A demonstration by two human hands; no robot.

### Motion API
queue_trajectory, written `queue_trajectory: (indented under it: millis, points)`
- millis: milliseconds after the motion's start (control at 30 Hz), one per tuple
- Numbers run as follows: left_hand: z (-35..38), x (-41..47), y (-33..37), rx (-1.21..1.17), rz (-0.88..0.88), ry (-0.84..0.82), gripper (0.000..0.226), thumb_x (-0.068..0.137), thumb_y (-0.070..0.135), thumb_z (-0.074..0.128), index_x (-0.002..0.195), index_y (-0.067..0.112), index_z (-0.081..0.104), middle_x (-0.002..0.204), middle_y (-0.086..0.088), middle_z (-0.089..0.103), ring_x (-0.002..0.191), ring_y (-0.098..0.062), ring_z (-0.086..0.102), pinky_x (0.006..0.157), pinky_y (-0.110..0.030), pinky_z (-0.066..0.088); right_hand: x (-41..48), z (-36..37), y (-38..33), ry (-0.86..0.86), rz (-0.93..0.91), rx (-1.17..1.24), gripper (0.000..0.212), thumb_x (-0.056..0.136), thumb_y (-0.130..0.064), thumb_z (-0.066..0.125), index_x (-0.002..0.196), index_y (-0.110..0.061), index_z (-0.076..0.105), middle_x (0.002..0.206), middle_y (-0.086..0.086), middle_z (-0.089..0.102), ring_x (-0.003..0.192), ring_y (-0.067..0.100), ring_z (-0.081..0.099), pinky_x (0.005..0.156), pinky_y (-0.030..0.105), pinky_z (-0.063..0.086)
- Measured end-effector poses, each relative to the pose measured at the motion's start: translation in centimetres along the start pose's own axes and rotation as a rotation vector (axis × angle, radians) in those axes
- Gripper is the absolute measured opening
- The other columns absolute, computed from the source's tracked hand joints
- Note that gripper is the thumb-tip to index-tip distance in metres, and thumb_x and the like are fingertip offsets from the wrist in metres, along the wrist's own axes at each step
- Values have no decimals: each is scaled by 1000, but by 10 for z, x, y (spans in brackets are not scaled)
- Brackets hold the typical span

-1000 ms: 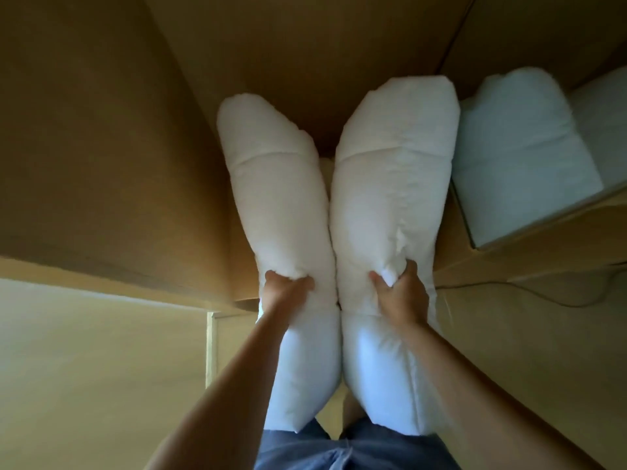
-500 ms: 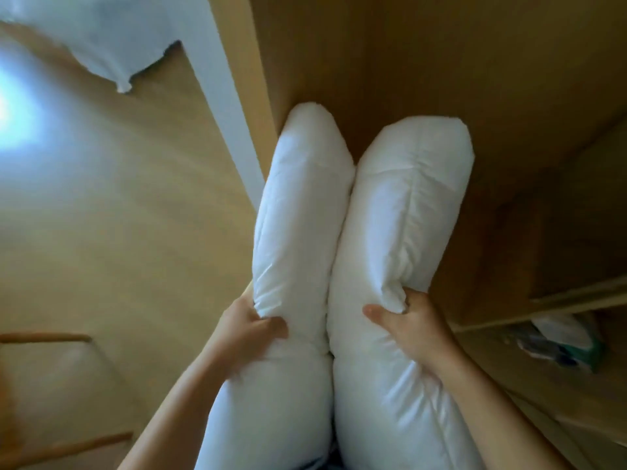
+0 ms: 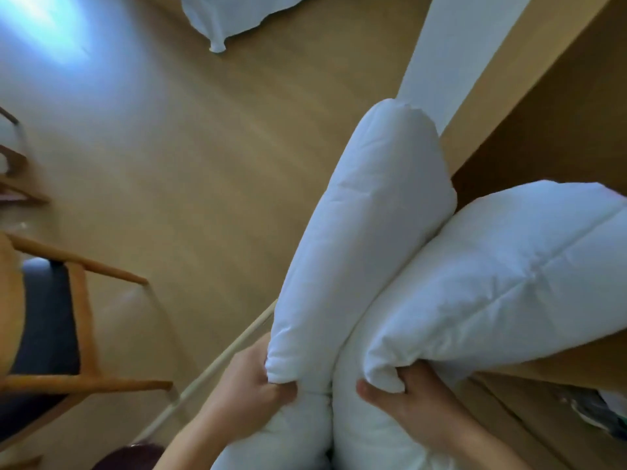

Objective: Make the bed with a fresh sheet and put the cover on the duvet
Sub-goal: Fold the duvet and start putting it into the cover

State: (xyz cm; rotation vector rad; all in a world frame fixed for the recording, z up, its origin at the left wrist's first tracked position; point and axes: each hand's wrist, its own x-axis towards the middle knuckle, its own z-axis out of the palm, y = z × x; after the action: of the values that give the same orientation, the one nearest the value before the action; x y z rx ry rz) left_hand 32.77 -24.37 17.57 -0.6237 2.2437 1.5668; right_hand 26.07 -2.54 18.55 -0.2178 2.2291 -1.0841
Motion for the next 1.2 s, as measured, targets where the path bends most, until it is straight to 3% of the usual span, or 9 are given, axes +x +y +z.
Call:
queue_trajectory:
  millis: [167, 500, 567, 633, 767, 867, 967, 1067, 1200]
  points:
    - [-71, 8, -21, -5, -19, 65, 18, 52, 19, 52, 70, 22, 49, 59, 11, 52, 55, -7, 43, 54, -27, 38, 43, 42, -57, -110, 13, -26, 23, 79, -29, 74, 77, -35, 52, 88, -30, 52, 81, -38, 39, 70, -9, 28]
    - [-184, 65, -3, -52, -34, 166, 23, 54, 18, 54, 75, 10, 53, 67, -10, 58, 60, -27, 51, 53, -40, 44, 143, 65, -162, -159, -16, 119, 29, 79, -25, 74, 76, -36, 48, 66, -38, 52, 66, -39, 39, 61, -12, 28]
    - [-205, 84, 1, -106, -81, 219, 20, 54, 16, 55, 71, 10, 48, 58, -5, 49, 54, -16, 45, 48, -34, 39, 182, 65, -181, -178, -41, 143, 28, 79, -23, 73, 78, -36, 49, 70, -35, 55, 68, -35, 43, 62, -10, 31]
    - [-230, 108, 8, -153, -138, 286, 20, 54, 15, 57, 69, 8, 46, 56, 3, 46, 52, -13, 44, 45, -28, 37, 229, 63, -205, -254, -59, 164, 13, 81, -24, 71, 81, -31, 60, 74, -21, 68, 72, -20, 58, 62, -2, 41]
    - [-296, 166, 28, -271, -233, 463, 42, 56, 18, 60, 84, -13, 55, 75, -27, 60, 63, -34, 59, 57, -40, 44, 341, 53, -272, -283, -202, 81, 13, 82, -24, 71, 79, -11, 70, 80, 4, 70, 67, 10, 66, 57, 16, 48]
    - [-357, 206, 52, -374, -279, 666, 28, 58, 17, 69, 82, 3, 65, 78, -20, 67, 69, -30, 68, 58, -36, 52, 425, 52, -347, -291, -304, 85, 19, 80, -22, 72, 86, -5, 67, 86, 11, 69, 76, 24, 67, 66, 36, 53]
    - [-415, 240, 77, -500, -296, 849, 17, 70, 2, 76, 72, 17, 67, 57, 0, 67, 49, -9, 64, 39, -19, 45, 495, 57, -418, -361, -364, 131, 5, 79, -19, 74, 75, -20, 70, 75, -8, 73, 66, 8, 69, 52, 20, 53]
    - [-475, 288, 93, -605, -326, 971, 24, 53, 16, 82, 73, 10, 70, 65, -7, 70, 56, -19, 67, 45, -25, 50, 569, 65, -489, -410, -420, 129, 11, 75, -21, 76, 70, -28, 69, 69, -14, 71, 59, 1, 67, 46, 10, 45]
    - [-548, 382, 94, -715, -377, 1047, 37, 43, 24, 72, 78, 13, 69, 76, -11, 71, 67, -26, 68, 53, -30, 51, 685, 94, -556, -491, -431, 55, 16, 76, -22, 75, 71, -36, 70, 73, -10, 72, 61, 5, 68, 51, 17, 52]
